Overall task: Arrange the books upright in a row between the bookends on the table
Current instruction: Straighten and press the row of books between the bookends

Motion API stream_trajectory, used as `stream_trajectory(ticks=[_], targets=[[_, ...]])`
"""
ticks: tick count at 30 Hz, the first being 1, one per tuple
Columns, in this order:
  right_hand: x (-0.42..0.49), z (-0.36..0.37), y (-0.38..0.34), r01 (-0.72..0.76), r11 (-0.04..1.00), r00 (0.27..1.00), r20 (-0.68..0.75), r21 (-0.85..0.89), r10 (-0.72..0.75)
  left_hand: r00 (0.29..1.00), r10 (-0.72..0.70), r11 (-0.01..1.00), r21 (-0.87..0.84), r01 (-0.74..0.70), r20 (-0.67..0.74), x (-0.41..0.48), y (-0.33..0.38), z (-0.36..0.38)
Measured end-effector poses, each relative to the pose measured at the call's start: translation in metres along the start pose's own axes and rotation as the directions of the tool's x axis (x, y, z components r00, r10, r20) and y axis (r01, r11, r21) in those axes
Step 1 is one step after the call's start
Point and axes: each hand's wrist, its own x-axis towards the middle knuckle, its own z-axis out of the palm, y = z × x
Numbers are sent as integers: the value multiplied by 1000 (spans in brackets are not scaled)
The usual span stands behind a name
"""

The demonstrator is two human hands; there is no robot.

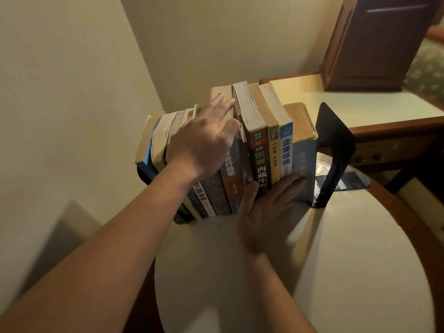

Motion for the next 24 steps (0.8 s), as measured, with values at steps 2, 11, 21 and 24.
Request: stream_trajectory(ticks=[2,11,21,24], targets=[[-1,1,-3,-24,999,1000,11,39,24,1000,2,1000,-1,-2,-7,0,-1,1],[0,11,-4,-85,993,996,0,78,85,1000,16,1000,2,-16,-19,1,-2,2],[-7,23,-11,-88,990,989,-107,109,100,999,30,1000,7,-30,-27,2,-5,4],[-8,21,-11,-92,991,992,-75,100,100,999,37,999,2,-37,-30,3,-6,4]])
